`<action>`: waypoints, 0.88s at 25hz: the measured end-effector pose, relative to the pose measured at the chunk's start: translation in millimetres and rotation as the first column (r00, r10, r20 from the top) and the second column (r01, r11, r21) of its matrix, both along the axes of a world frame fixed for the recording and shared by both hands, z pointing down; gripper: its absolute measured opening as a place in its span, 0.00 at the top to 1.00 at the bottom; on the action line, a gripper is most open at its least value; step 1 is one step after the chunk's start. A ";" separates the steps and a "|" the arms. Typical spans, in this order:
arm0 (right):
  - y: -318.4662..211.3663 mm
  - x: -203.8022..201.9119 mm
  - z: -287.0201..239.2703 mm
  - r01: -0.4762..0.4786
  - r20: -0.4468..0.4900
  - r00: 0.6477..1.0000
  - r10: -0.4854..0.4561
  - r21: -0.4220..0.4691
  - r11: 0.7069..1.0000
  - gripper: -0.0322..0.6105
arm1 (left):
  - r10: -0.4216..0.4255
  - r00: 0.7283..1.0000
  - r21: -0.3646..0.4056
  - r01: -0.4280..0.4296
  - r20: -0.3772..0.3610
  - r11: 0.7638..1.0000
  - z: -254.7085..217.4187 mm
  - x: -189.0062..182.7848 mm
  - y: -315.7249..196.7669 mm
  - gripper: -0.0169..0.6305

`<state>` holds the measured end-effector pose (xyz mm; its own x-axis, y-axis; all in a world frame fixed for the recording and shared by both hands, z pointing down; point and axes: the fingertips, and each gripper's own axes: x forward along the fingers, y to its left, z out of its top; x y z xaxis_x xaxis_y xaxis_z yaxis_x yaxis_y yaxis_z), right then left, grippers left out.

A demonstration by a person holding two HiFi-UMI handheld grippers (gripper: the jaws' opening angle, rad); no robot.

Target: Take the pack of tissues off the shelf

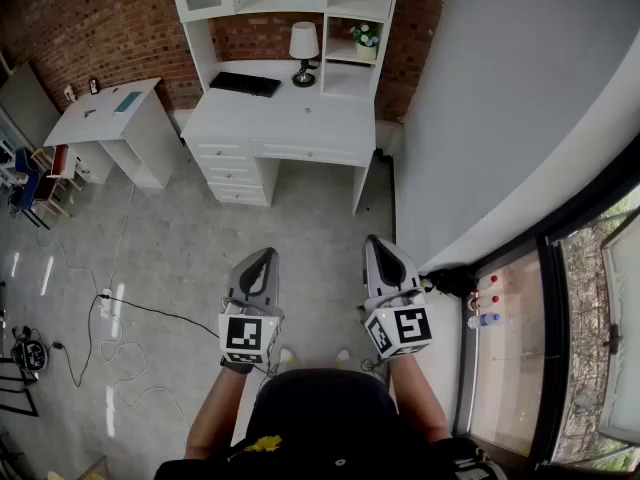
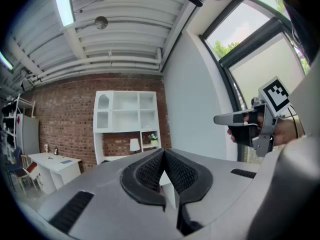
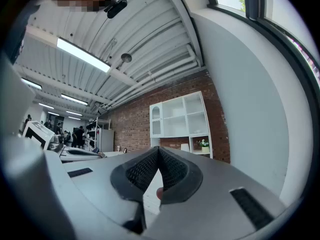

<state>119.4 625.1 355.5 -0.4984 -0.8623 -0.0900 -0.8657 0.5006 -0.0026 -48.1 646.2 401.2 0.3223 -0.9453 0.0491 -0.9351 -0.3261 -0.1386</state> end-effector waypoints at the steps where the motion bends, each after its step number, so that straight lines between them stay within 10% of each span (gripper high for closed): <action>1: -0.5 -8.3 0.5 -0.004 -0.006 1.000 0.004 0.000 1.000 0.95 | -0.015 1.000 -0.001 0.015 -0.008 1.000 0.5 -14.3 -0.7 0.95; 22: -7.9 -135.0 18.5 -0.082 -0.145 0.986 0.082 0.008 0.997 0.95 | -0.068 0.991 -0.016 0.067 -0.119 0.998 18.8 -173.8 -12.9 0.95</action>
